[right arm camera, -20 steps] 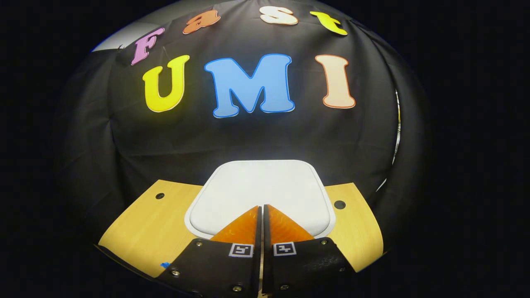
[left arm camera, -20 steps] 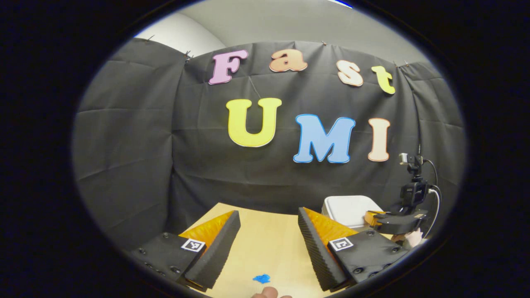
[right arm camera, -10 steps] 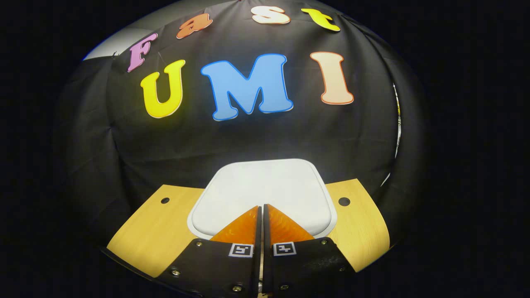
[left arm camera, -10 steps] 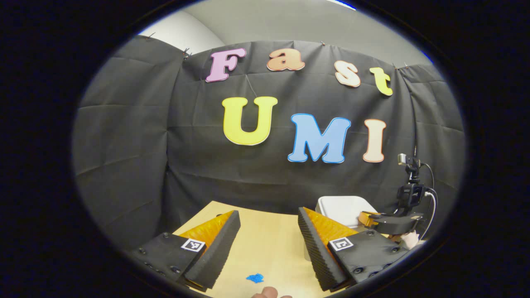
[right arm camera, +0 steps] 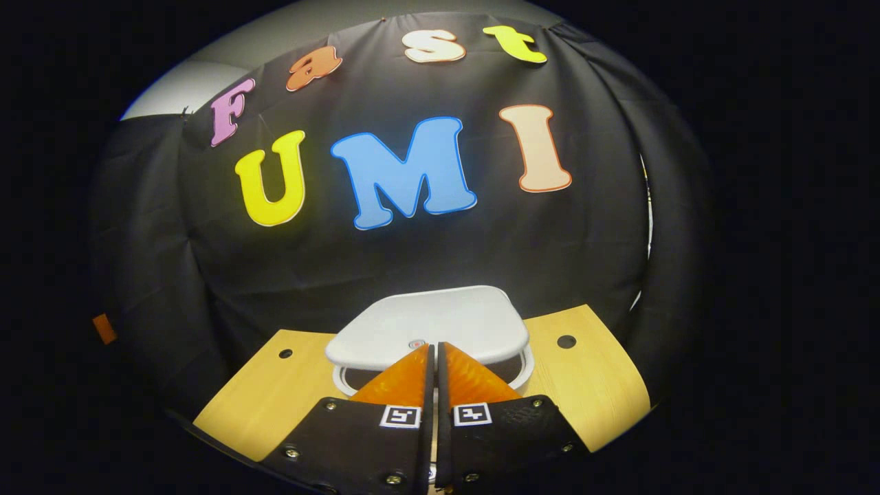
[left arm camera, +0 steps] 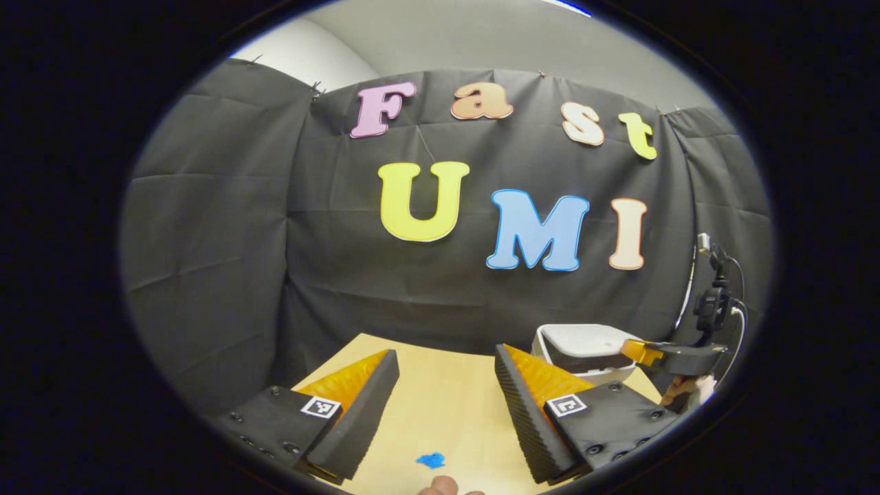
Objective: Press the lid of the desktop garbage bin to open it, pick up the crumpled paper on the desktop and throw it into the bin, then pick up the pop can on the desktop and drop it into the bin, and finally close the garbage bin lid.
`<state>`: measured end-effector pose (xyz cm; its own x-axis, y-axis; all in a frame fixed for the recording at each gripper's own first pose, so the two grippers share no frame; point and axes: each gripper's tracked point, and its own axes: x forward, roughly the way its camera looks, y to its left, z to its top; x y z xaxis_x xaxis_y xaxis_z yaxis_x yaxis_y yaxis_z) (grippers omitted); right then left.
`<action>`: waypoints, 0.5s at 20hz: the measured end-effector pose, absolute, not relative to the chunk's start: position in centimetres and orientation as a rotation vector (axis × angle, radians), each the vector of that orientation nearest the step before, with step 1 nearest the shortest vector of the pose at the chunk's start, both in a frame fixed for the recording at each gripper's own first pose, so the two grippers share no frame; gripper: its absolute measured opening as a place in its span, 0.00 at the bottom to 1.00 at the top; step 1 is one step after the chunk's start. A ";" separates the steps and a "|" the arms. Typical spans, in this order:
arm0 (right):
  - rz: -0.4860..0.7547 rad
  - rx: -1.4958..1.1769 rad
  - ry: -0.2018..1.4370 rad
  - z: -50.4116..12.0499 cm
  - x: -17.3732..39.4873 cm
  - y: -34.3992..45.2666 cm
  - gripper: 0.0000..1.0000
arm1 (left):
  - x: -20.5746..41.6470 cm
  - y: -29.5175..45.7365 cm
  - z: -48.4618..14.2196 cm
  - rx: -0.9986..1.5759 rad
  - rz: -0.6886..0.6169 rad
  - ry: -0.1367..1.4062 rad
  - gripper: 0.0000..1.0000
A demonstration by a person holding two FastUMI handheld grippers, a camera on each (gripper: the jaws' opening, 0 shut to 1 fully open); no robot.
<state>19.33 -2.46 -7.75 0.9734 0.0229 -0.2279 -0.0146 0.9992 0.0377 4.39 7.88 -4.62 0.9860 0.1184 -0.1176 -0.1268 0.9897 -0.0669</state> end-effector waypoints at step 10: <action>0.034 0.062 0.176 -4.8 15.8 -2.7 0.04 | 4.0 9.2 -7.9 -0.065 0.124 0.155 0.96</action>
<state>15.80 -2.66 -4.80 0.9840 0.0394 -0.1740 -0.0284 0.9975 0.0651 3.98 9.17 -7.94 0.9803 0.1185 -0.1578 -0.1286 0.9901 -0.0553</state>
